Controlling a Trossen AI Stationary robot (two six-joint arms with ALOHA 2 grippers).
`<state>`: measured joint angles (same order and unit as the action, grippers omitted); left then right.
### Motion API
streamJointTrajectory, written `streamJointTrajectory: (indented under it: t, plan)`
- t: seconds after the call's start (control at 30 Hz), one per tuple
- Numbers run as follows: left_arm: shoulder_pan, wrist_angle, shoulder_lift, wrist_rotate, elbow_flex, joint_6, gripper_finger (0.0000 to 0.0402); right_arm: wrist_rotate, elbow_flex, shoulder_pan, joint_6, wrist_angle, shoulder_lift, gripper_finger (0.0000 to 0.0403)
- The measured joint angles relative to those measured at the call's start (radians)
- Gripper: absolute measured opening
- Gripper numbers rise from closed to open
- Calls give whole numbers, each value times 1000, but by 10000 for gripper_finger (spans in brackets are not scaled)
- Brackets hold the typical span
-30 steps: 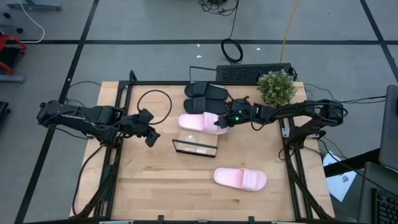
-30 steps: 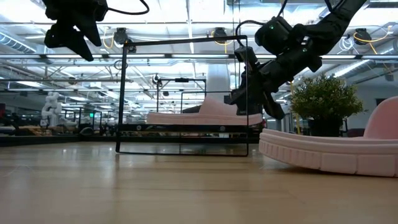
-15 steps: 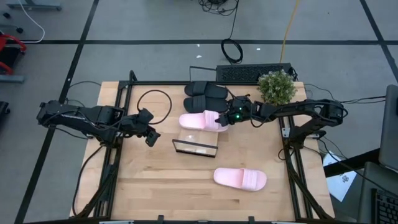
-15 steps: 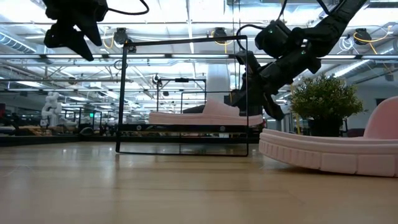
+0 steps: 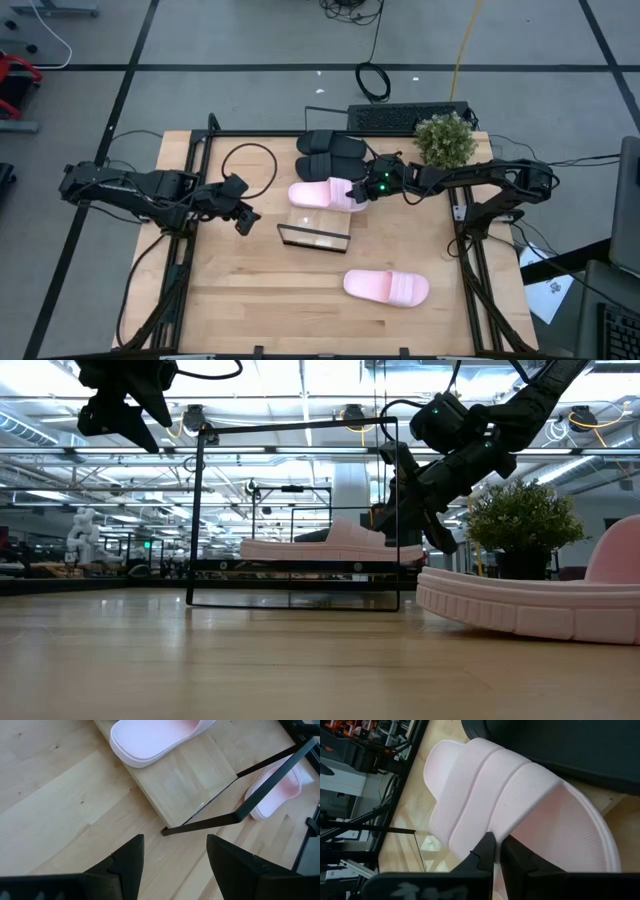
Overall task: Pick and place slides into the shelf
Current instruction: Put the top pink slides on the shelf
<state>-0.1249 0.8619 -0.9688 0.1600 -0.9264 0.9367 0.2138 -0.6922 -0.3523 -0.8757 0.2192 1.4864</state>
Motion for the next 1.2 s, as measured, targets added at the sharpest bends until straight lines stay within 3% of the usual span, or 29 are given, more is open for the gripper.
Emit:
streamJointTrajectory:
  t: [0.23,0.57,0.73,0.83,1.2]
  plan:
    - [0,0,0,0,0,-1,209,48,2,0,2,46,0,19]
    - [0,1,0,0,0,-12,209,50,2,-2,-1,43,1,99]
    - [0,1,0,0,0,-19,209,111,2,-14,-1,61,-9,124]
    - [0,1,0,0,0,-26,209,159,3,-29,3,55,-30,130]
    - [0,2,0,1,0,-33,209,158,2,-35,25,11,-90,128]
